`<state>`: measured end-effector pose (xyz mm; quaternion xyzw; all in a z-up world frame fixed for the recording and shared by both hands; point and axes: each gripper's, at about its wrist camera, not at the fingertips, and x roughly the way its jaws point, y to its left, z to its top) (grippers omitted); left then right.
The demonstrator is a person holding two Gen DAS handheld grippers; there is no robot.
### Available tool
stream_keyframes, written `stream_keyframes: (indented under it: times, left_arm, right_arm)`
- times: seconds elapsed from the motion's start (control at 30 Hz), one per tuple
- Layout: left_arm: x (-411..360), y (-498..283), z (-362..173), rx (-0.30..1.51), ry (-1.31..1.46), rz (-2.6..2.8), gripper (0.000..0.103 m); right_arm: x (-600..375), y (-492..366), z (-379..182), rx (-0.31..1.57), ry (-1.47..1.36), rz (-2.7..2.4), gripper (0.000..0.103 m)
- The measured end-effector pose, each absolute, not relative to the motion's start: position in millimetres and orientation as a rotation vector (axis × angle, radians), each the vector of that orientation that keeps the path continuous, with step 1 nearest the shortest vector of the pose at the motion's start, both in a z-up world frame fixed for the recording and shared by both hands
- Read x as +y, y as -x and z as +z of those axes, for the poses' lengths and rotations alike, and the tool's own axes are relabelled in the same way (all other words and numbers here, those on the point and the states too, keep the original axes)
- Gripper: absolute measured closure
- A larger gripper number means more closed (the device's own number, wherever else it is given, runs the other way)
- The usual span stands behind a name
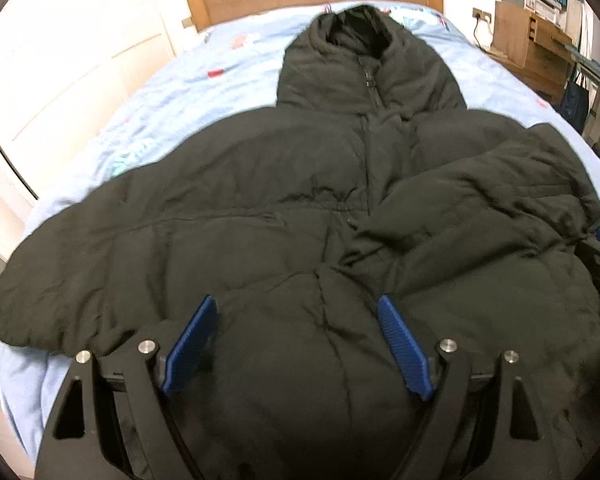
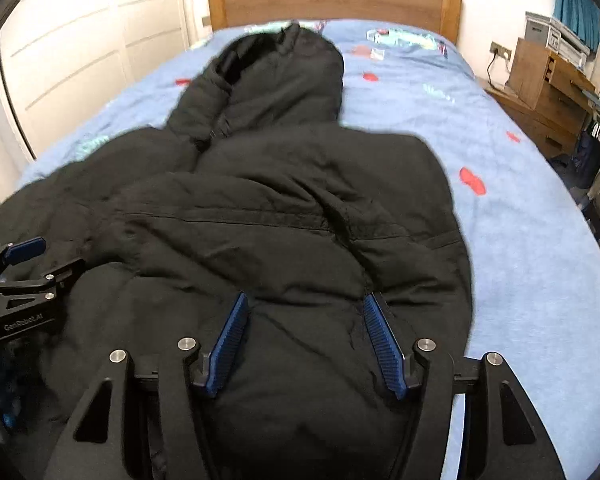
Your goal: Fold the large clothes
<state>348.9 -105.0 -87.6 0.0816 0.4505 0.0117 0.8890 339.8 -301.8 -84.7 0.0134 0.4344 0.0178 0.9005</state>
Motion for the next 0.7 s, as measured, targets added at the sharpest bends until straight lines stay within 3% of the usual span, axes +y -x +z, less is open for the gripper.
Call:
stream_keyframes:
  times: [0.13,0.7]
  left_arm:
    - [-104,-331,-84,0.927,-0.163,0.029,0.020]
    - [-103,-322,-106,0.938,-0.141,0.012,0.020]
  right_arm:
    - [-299,-316,-70,0.855,-0.043,0.059,0.042]
    - [-293,-319,-115,0.914,-0.032,0.029,0.037]
